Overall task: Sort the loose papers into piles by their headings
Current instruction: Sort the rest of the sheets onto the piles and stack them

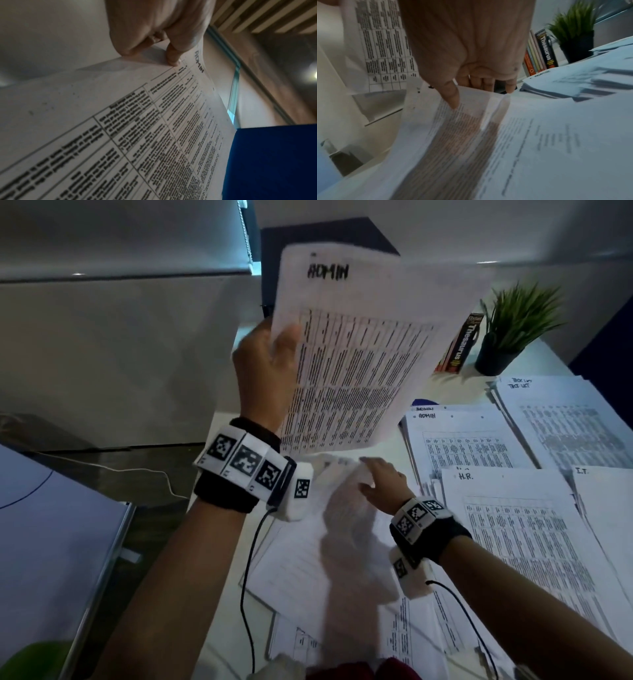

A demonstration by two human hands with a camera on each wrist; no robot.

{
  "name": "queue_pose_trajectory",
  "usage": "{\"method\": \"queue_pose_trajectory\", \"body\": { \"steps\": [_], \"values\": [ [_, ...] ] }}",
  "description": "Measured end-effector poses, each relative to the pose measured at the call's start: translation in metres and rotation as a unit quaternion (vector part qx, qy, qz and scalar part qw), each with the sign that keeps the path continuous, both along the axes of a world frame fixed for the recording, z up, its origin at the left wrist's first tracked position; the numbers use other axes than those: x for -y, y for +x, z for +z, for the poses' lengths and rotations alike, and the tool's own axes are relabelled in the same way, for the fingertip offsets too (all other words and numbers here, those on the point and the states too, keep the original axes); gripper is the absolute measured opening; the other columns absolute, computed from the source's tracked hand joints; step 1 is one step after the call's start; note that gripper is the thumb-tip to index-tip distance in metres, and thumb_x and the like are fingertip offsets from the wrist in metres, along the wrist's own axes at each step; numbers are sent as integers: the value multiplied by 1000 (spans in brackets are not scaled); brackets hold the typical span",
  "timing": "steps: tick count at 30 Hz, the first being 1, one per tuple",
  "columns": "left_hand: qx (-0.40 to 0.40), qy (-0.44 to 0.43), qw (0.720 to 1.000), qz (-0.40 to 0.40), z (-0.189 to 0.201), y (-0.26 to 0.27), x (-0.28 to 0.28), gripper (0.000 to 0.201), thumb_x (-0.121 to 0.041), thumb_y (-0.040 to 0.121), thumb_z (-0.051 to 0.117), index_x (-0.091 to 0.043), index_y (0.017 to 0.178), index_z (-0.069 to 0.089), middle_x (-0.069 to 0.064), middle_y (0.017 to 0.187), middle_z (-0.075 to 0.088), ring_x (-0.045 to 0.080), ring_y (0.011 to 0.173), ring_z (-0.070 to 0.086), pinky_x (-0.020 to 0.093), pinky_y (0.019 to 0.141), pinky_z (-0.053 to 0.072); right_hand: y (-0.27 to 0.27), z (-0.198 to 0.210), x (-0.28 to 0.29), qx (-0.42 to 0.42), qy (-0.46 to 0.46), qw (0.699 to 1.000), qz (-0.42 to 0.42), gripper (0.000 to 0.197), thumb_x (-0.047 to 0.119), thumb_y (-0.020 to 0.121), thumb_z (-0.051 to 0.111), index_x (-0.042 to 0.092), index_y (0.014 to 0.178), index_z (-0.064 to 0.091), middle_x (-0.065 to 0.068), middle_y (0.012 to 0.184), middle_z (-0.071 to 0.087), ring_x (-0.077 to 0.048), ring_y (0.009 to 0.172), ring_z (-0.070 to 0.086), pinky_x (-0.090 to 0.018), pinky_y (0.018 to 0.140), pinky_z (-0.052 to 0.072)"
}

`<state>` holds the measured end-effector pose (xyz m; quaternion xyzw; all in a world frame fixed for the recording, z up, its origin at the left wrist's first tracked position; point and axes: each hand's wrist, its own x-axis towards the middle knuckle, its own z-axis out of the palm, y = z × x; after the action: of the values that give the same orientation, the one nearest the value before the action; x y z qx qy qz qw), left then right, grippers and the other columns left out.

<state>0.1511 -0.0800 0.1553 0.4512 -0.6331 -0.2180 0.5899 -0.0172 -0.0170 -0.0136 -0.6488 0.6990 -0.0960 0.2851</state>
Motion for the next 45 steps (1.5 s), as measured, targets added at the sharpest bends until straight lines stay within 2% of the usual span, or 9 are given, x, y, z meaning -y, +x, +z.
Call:
{"method": "queue_pose_trajectory", "body": {
  "steps": [6, 12, 14, 19, 21, 24, 30, 40, 45],
  "values": [
    [-69, 13, 992, -103, 8, -22, -13, 10, -17, 90, 54, -21, 96, 62, -17, 84, 68, 5, 86, 67, 24, 76, 54, -66, 64, -12, 379, -217, 867, -241, 102, 27, 70, 77, 18, 147, 11, -8, 152, 21, -21, 134, 29, -40, 108, 31],
    [-157, 134, 961, -182, -6, -67, -27, 12, -20, 79, 71, -19, 89, 63, -13, 77, 71, 6, 81, 67, 26, 73, 54, -126, 112, -18, 621, -210, 739, -158, 10, 12, 70, 68, 15, 80, 69, 0, 86, 73, -15, 85, 67, -26, 75, 53],
    [-173, 199, 942, -208, -21, -76, -29, 39, -32, 63, 80, -19, 96, 64, -11, 87, 72, 11, 91, 67, 29, 81, 54, -146, 110, -19, 621, -229, 724, -197, 23, -1, 85, 53, 14, 69, 61, 1, 75, 71, -13, 74, 66, -26, 68, 54],
    [-63, 273, 949, -147, -59, -109, -42, 29, -14, 85, 64, -4, 112, 61, 3, 106, 65, 16, 101, 61, 27, 92, 46, -184, 82, -16, 547, -211, 764, -269, 24, -3, 89, 50, 14, 72, 49, 9, 63, 64, -10, 66, 58, -26, 62, 47],
    [-35, 258, 964, -53, -63, -120, -43, 29, -14, 89, 59, 1, 114, 59, 3, 102, 60, 14, 96, 57, 16, 79, 42, -201, 61, -12, 405, -164, 870, -231, 10, 4, 84, 63, 13, 82, 58, 6, 75, 69, -9, 73, 61, -31, 68, 49],
    [-5, 236, 970, 53, -64, -126, -40, 30, -18, 90, 57, 4, 111, 60, 5, 97, 57, 14, 90, 53, 14, 69, 38, -224, 26, -11, 69, 12, 990, -119, 63, 27, 71, 79, 8, 125, 52, -9, 128, 55, -25, 117, 51, -43, 101, 40],
    [4, 191, 974, 120, -66, -132, -35, 28, -17, 92, 55, 4, 108, 62, 4, 91, 58, 14, 84, 54, 19, 64, 39, -220, -7, -20, -166, 132, 977, 33, 97, 39, 58, 84, 19, 138, 32, -3, 139, 37, -26, 129, 30, -53, 105, 23],
    [-19, 201, 974, 99, -71, -160, -26, 25, -13, 92, 55, 4, 109, 61, 0, 96, 57, 4, 81, 55, -6, 62, 36, -219, 14, -24, -158, 95, 968, 172, 30, 17, 82, 56, 13, 111, 60, -8, 114, 52, -25, 109, 52, -39, 98, 36],
    [-37, 245, 965, 84, -82, -174, -25, 9, -16, 91, 56, -19, 82, 56, -9, 84, 56, -15, 69, 49, 2, 62, 38, -216, 66, -69, -164, 33, 954, 250, 14, 17, 91, 47, 14, 92, 60, -7, 92, 67, -25, 91, 61, -25, 74, 39]
  ]
}}
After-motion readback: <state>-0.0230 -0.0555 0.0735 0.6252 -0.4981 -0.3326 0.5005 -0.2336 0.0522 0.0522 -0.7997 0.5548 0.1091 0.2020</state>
